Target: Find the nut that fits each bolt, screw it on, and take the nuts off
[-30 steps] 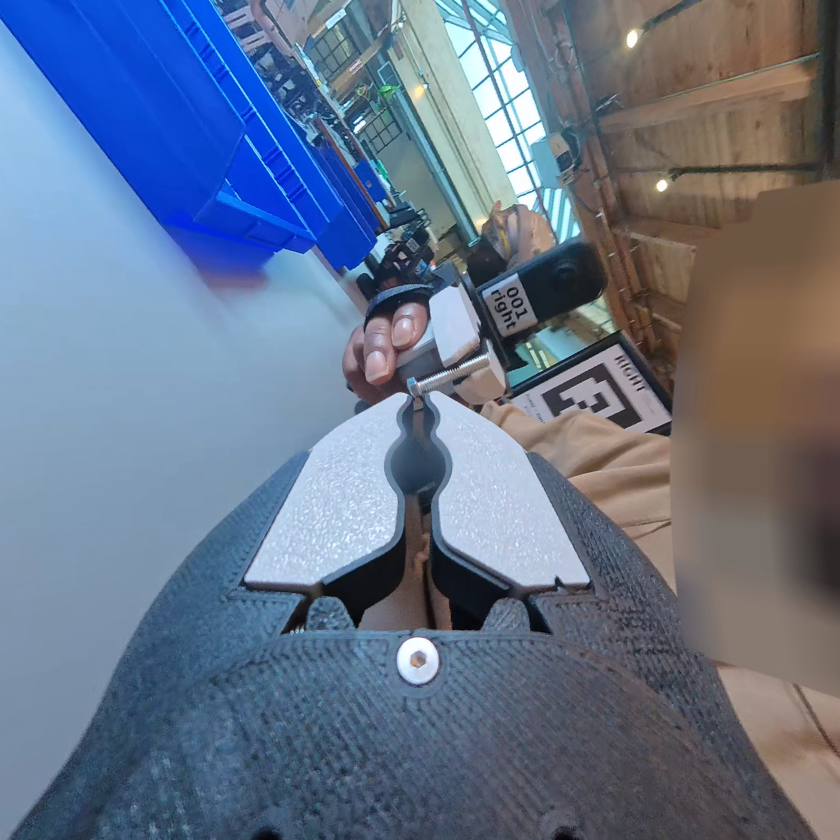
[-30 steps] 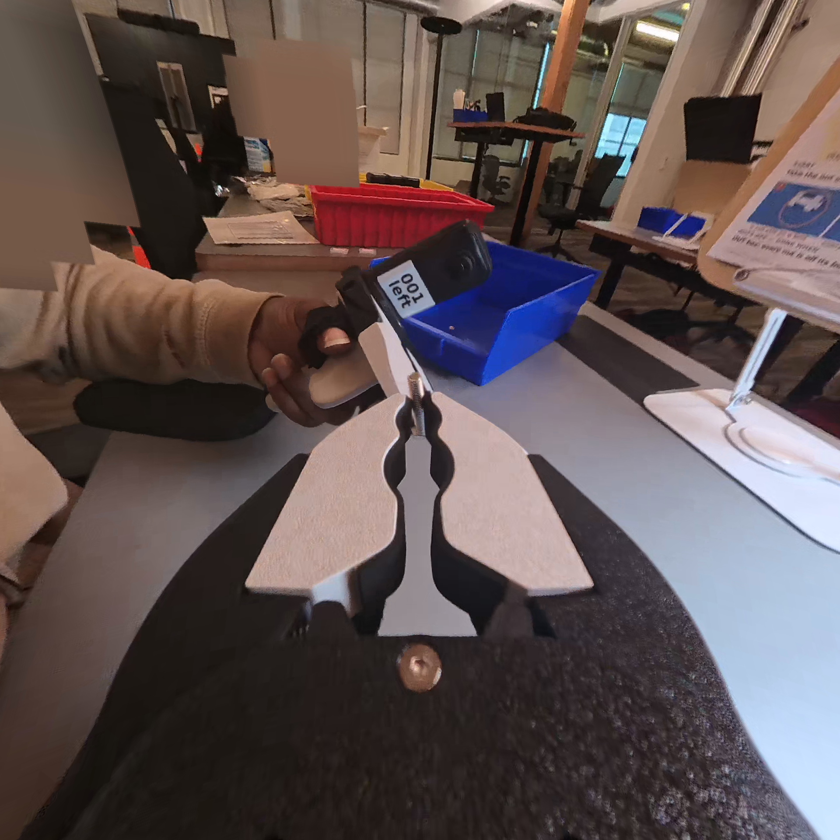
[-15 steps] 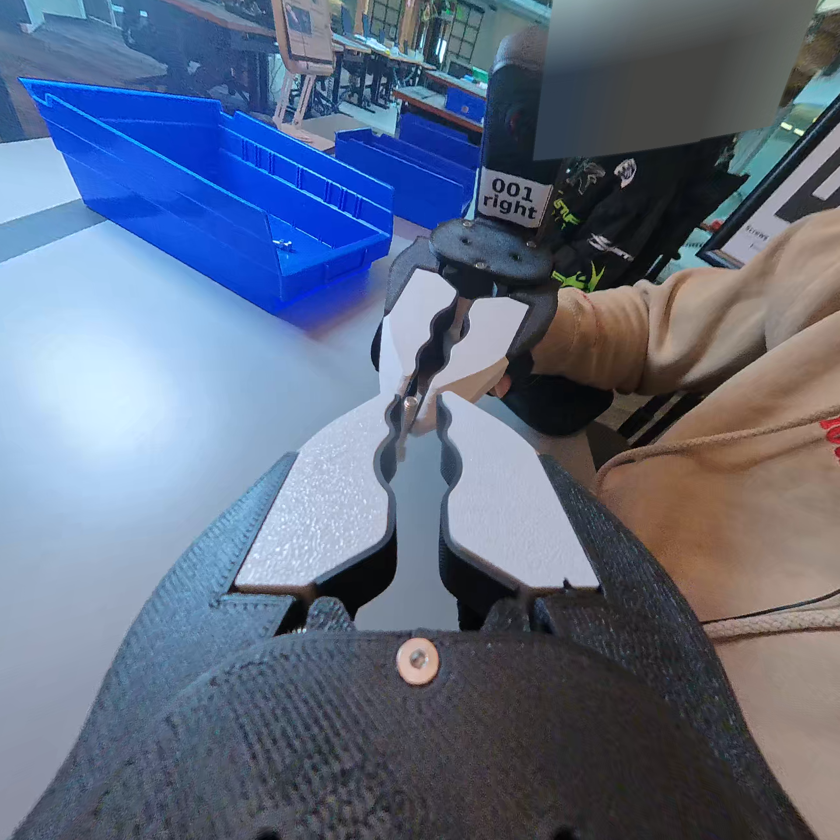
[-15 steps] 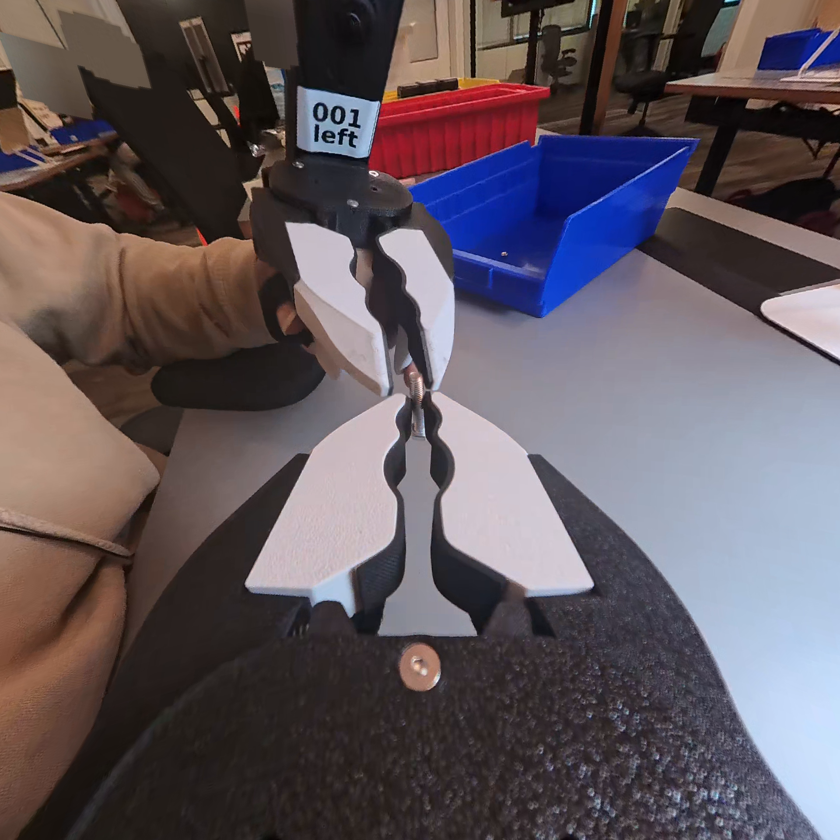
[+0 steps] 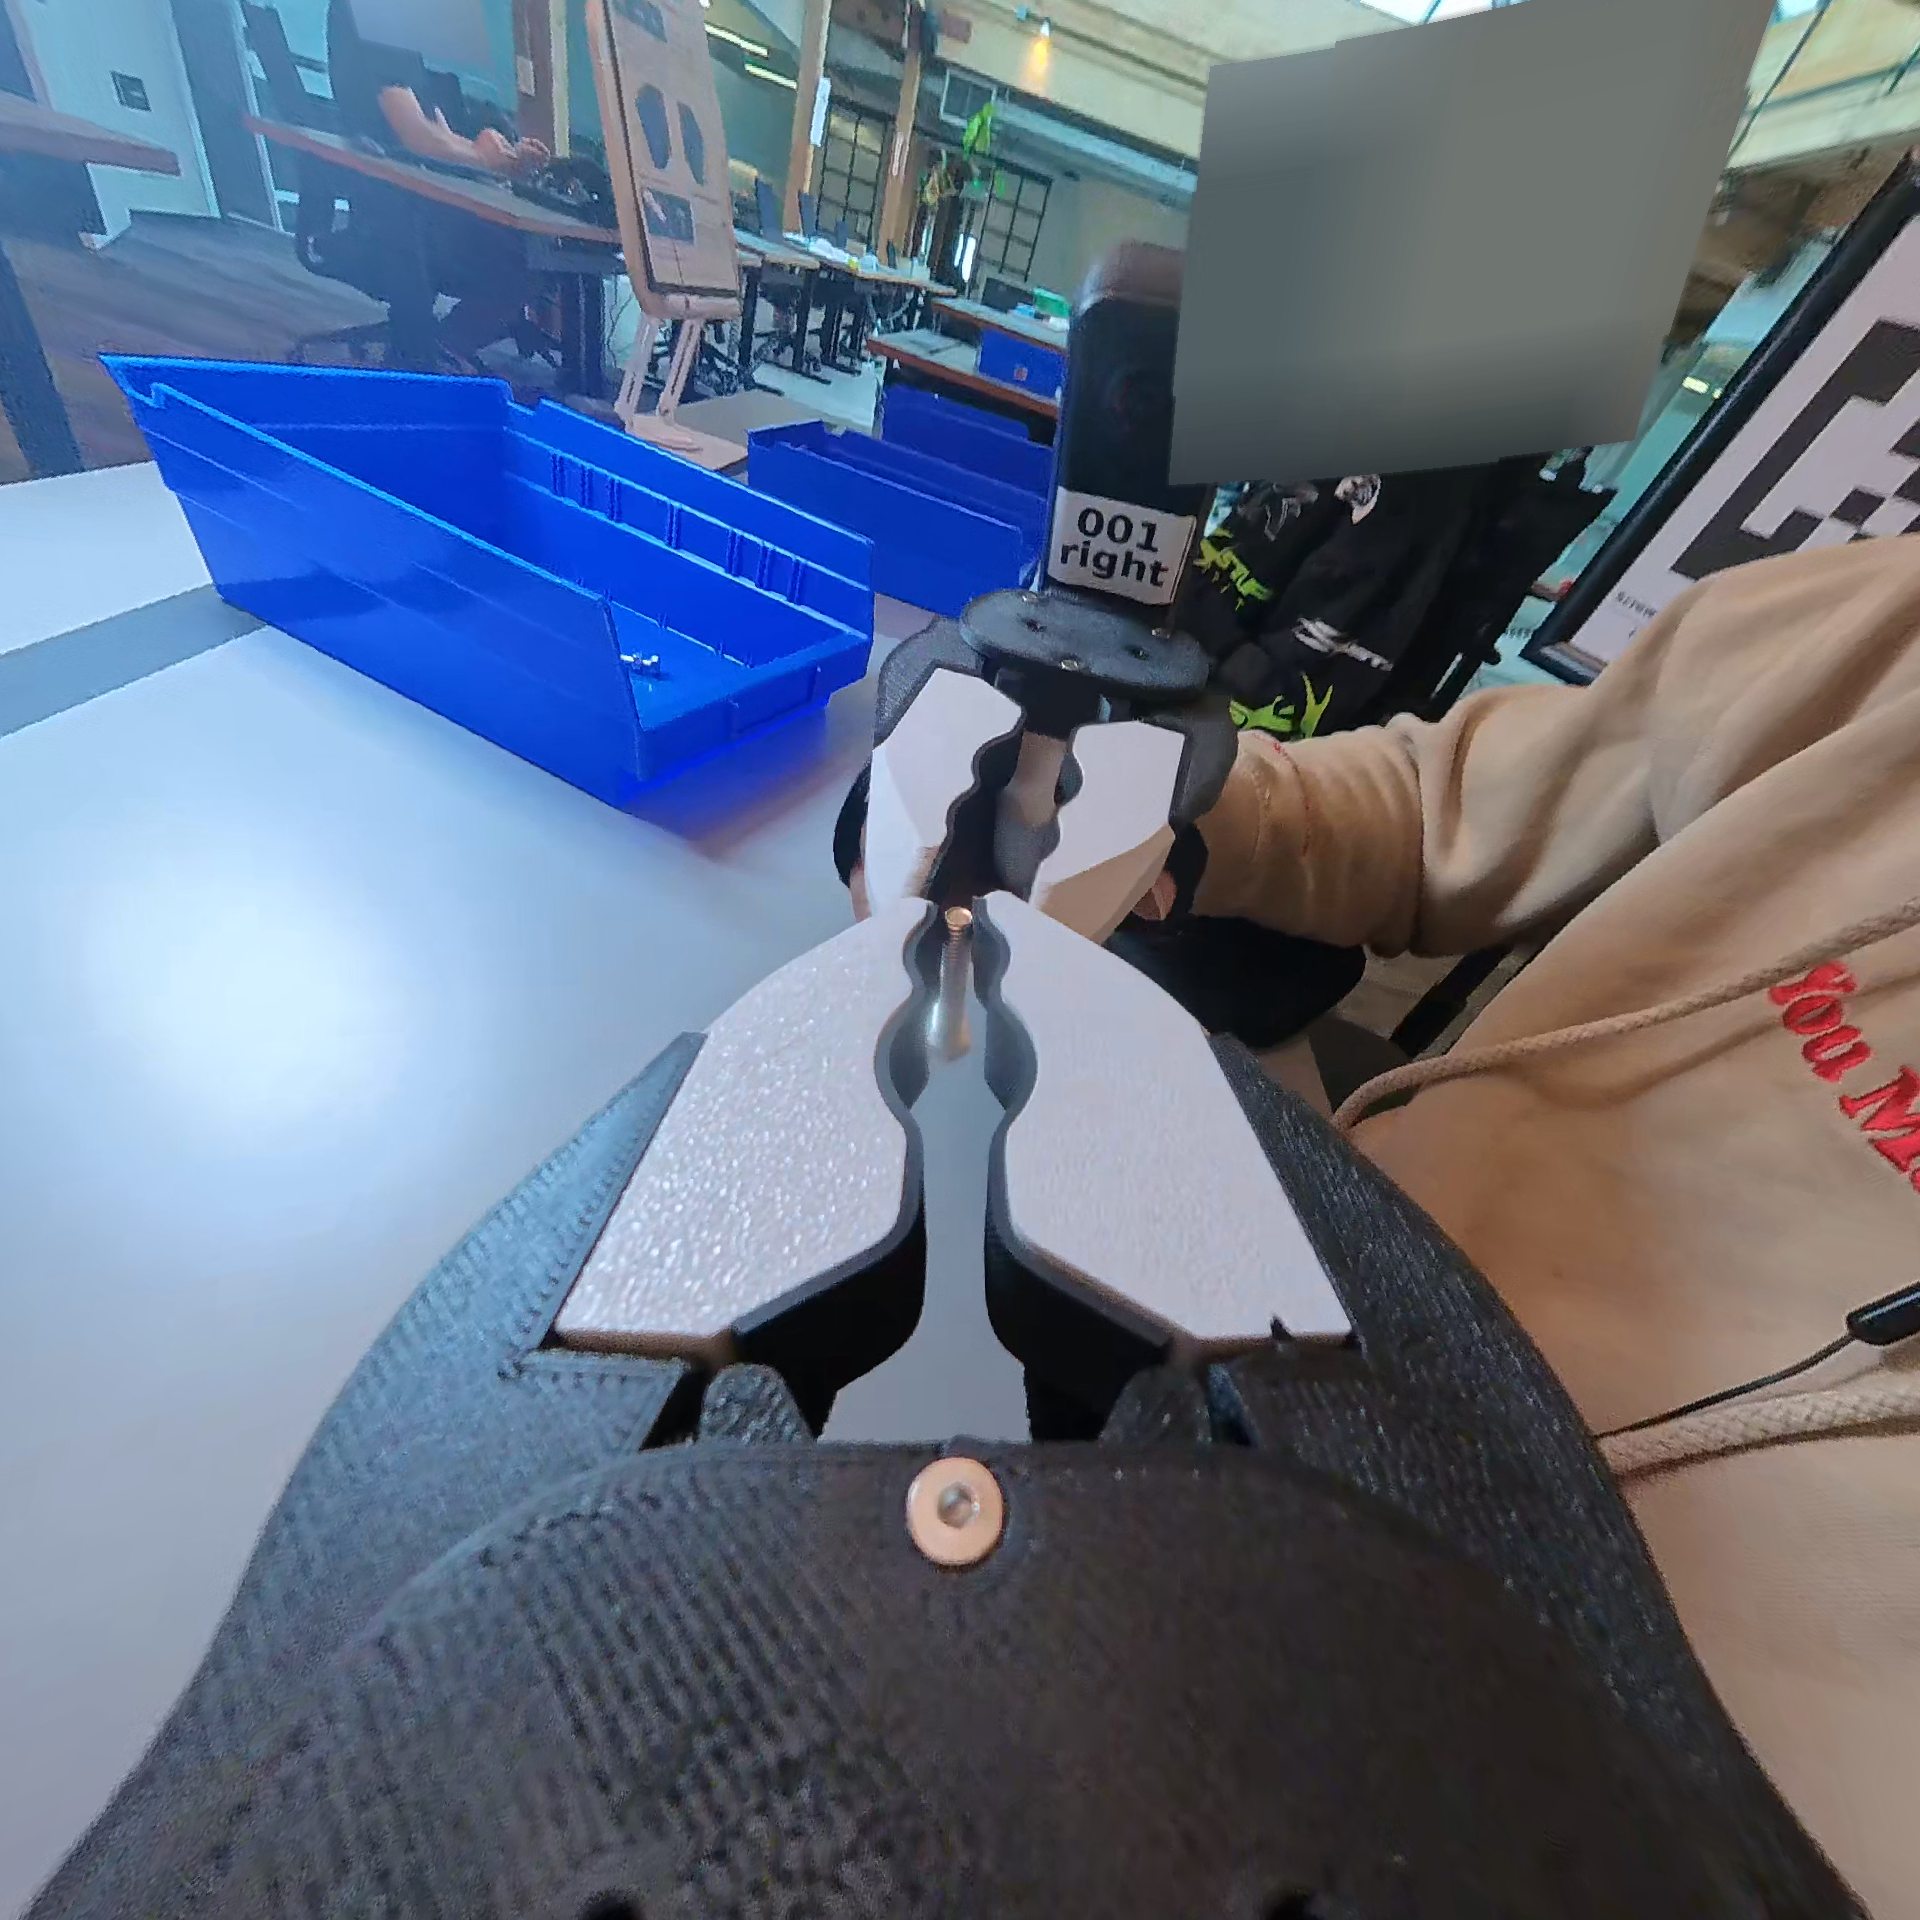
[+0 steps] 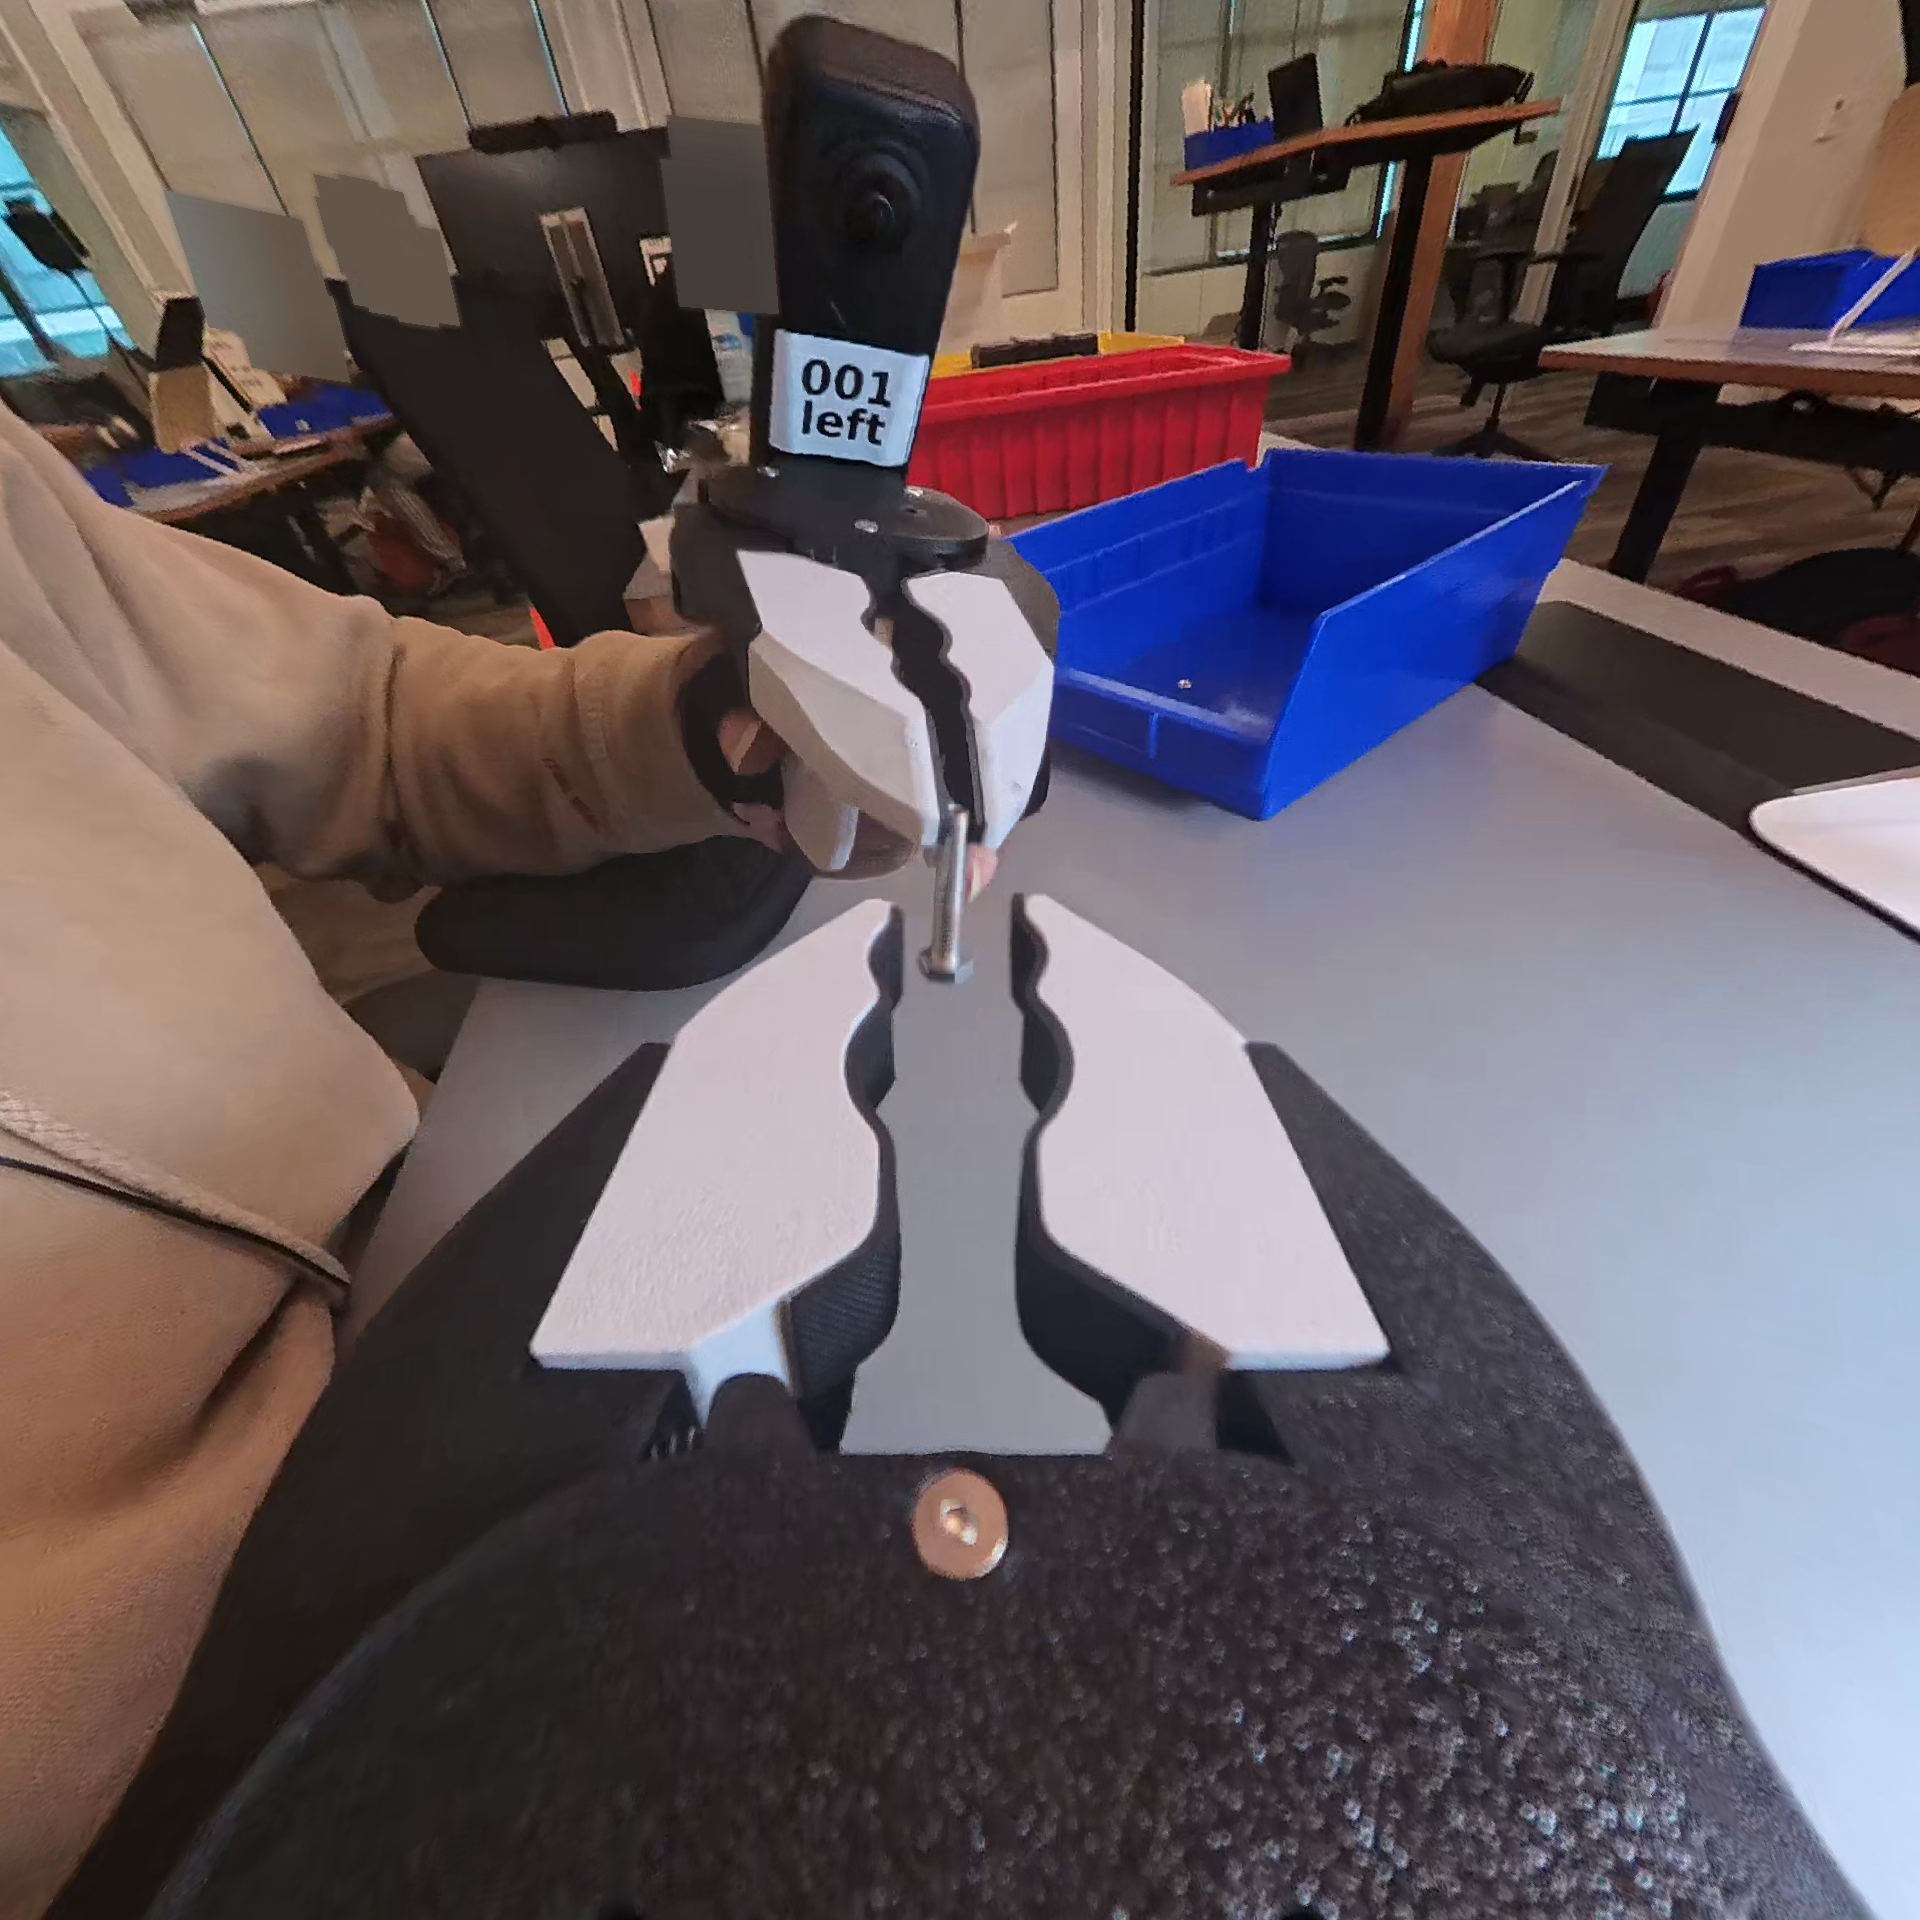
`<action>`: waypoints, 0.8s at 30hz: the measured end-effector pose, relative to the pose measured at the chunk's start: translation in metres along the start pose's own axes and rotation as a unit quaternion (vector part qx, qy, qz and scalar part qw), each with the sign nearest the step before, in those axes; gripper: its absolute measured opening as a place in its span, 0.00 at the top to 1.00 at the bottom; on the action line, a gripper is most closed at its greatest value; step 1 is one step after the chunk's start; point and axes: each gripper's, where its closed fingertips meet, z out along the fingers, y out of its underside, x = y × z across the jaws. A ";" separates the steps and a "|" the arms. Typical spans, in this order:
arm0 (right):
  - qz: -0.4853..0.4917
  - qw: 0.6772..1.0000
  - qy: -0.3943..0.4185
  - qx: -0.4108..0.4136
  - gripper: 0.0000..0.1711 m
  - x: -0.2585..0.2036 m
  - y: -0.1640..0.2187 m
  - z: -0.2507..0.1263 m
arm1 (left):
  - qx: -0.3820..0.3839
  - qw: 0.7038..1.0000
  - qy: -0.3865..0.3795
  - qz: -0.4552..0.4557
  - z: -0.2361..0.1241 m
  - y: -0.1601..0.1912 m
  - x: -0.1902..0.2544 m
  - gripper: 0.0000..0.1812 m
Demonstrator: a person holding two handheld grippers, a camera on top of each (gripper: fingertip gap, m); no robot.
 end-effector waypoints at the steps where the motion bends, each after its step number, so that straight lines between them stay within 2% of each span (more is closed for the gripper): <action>1: -0.008 1.000 0.003 -0.003 0.86 0.001 0.001 -0.001 | 0.007 1.000 0.000 -0.007 -0.002 -0.002 -0.001 0.97; 6: -0.034 0.999 0.024 -0.011 0.83 0.003 0.009 0.005 | 0.030 0.999 0.005 -0.020 -0.003 -0.008 0.000 0.97; 10: -0.045 0.998 0.035 -0.002 0.89 -0.001 0.010 0.013 | 0.036 0.999 0.004 -0.011 -0.002 -0.010 0.002 0.97; 24: -0.051 0.997 -0.052 0.006 0.93 -0.028 0.011 0.013 | 0.005 0.997 0.064 0.043 -0.001 -0.004 0.028 0.97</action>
